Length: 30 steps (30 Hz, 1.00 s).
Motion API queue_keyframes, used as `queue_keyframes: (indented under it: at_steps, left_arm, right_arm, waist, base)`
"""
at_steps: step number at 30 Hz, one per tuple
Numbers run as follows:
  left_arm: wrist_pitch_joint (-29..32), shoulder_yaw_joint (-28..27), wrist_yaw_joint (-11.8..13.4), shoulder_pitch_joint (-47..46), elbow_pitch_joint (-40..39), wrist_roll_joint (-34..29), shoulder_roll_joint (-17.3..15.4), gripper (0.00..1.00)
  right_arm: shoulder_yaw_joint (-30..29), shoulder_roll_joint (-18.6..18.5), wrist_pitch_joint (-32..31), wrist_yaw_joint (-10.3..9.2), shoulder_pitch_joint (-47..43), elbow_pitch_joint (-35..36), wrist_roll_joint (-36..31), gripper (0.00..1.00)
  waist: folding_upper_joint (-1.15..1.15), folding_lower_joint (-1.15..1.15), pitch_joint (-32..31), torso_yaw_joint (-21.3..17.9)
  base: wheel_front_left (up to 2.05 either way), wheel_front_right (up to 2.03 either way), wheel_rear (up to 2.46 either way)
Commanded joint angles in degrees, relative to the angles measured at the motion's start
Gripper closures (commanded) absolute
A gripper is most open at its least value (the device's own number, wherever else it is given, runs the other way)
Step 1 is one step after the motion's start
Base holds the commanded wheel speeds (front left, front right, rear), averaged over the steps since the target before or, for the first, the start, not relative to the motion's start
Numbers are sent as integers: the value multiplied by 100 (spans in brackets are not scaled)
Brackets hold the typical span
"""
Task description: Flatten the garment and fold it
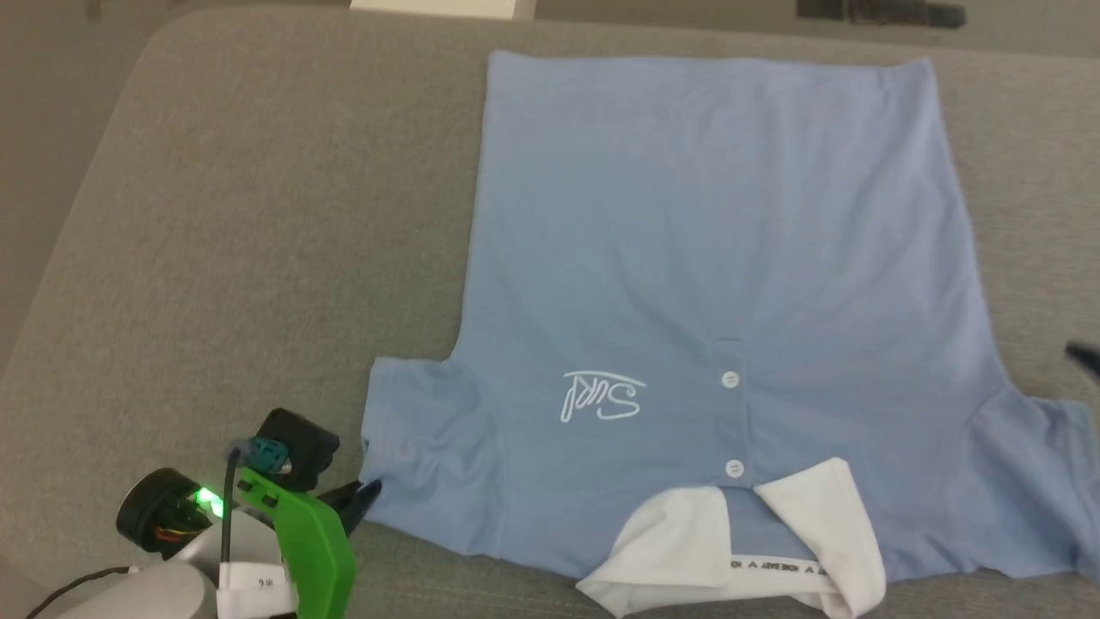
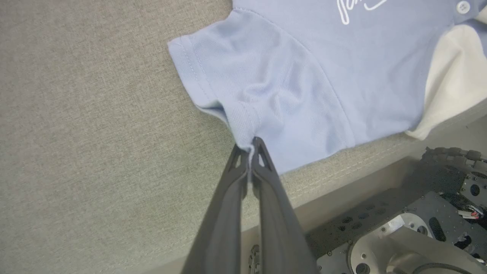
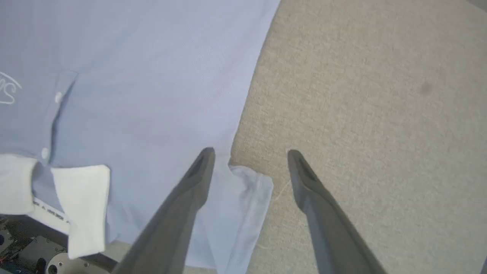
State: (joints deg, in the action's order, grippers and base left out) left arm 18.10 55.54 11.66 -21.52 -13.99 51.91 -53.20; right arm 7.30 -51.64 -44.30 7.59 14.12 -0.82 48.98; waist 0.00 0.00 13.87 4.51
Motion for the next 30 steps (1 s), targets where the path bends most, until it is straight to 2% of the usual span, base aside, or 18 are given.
queue_keyframes:
  at_steps: [1,8,15,16,18,25,30]
  left_arm:
    - [64,-19,83,-103,-214,-59,-85,100]
    - [73,-90,344,-204,-1001,-337,-235,100]
    - [-126,-128,579,-355,-1356,-650,68,100]
    - [-174,-104,577,-434,-1413,-762,186,100]
    - [-200,-92,560,-496,-1460,-832,248,100]
    - [-279,-87,555,-578,-1465,-909,388,100]
    - [-374,-90,582,-551,-1386,-907,470,100]
  right_arm:
    - [-161,92,-199,-10,284,91,-65,0]
    - [-617,321,-1277,-10,1830,-21,-475,0]
    - [-591,456,-2091,-10,3654,-752,-1302,0]
    - [-591,504,-2289,-10,4267,-1163,-1669,0]
    - [-675,526,-2363,-10,4686,-1514,-1931,0]
    - [-624,418,-2429,-10,5399,-2168,-2454,0]
    - [-358,340,-2546,-10,5416,-2353,-2510,0]
  waist:
    - [0,0,559,465]
    - [0,0,1492,1009]
    - [0,0,2281,1414]
    - [0,0,2506,1559]
    - [0,0,2668,1670]
    - [0,0,2983,1922]
    - [0,0,3052,1965]
  base:
    - [0,0,0]
    - [0,0,0]
    - [0,0,0]
    - [0,0,0]
    - [0,0,0]
    - [0,0,0]
    - [0,0,0]
